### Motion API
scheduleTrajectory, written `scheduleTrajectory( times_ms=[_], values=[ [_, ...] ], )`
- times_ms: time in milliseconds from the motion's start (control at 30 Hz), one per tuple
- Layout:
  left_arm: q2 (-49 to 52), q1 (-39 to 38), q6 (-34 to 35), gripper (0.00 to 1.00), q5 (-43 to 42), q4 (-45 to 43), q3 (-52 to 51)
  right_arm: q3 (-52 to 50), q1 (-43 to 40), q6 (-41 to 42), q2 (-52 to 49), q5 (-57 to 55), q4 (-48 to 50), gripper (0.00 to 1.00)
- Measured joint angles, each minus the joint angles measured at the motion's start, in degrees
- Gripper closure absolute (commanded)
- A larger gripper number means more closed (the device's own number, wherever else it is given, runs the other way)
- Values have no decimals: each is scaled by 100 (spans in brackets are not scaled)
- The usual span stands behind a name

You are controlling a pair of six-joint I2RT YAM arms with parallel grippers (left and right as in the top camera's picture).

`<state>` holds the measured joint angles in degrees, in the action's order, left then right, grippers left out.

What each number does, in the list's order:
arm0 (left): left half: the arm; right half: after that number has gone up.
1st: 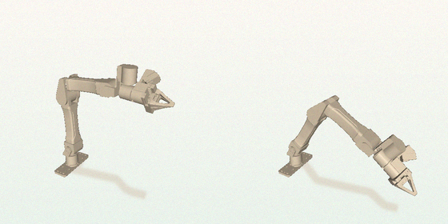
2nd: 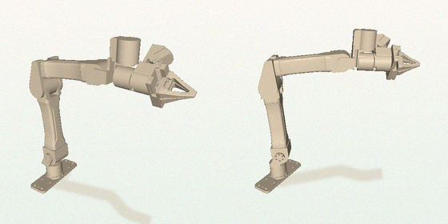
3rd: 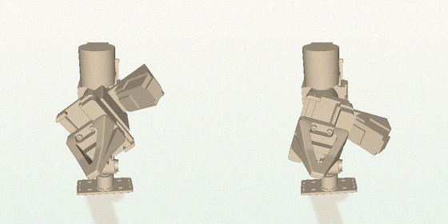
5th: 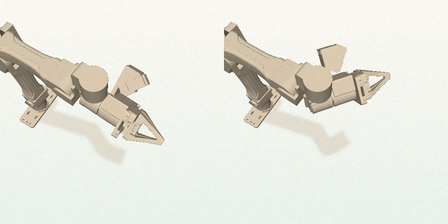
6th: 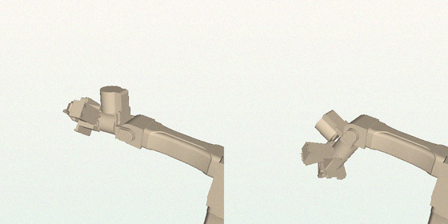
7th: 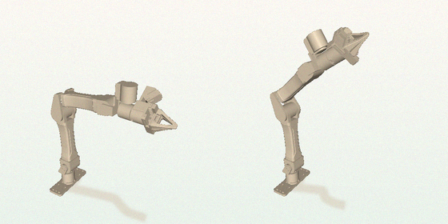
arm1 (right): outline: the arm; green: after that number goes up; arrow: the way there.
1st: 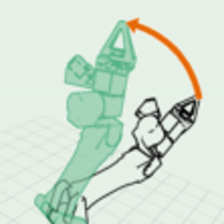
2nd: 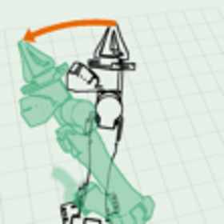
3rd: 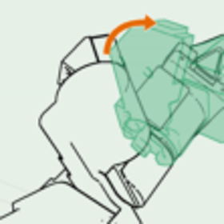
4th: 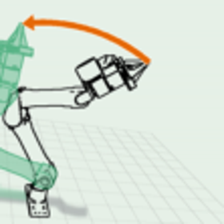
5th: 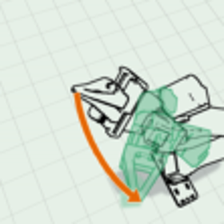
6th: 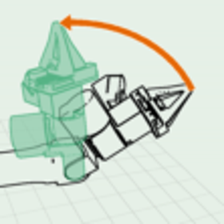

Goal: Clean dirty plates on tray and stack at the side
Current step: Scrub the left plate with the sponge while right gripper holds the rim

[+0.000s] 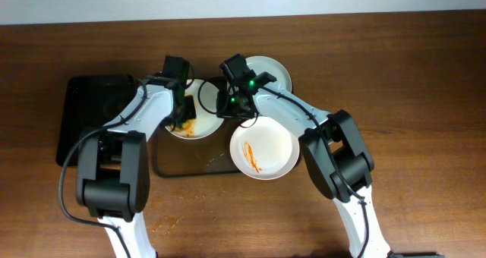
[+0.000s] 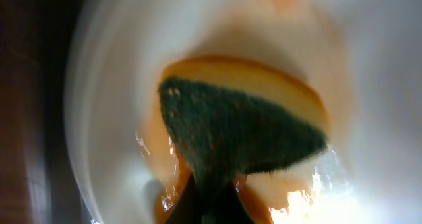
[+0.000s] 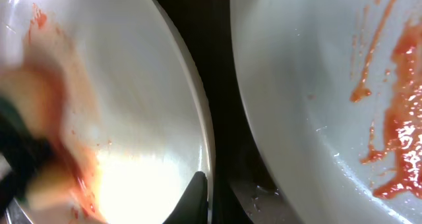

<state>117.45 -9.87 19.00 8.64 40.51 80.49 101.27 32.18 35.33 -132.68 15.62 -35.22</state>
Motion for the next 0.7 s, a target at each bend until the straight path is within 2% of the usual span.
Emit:
scheduleTrajectory(
  times_ms=[33, 100, 233, 400, 500, 600, 700],
  values=[
    [24, 31, 201, 100, 402, -435, -26, 0, 0, 22, 0, 2, -2, 96],
    [39, 57, 354, 99, 693, -951, -63, 0, 0, 44, 0, 7, -2, 96],
    [210, 52, 411, 100, 833, -1880, -79, 0, 0, 52, 0, 15, 0, 96],
    [308, 125, -708, 99, -293, -2129, -72, 4, -26, 68, 0, 11, -39, 96],
    [310, 111, -1849, 100, -1545, -2074, -66, 4, -28, 66, 0, 4, -46, 96],
    [363, 42, -2682, 99, -2686, -1998, -66, 4, -28, 59, 0, -7, -46, 96],
    [374, 26, -2601, 100, -2529, -1665, -4, 4, -26, 28, -2, 9, -48, 96]
  ],
)
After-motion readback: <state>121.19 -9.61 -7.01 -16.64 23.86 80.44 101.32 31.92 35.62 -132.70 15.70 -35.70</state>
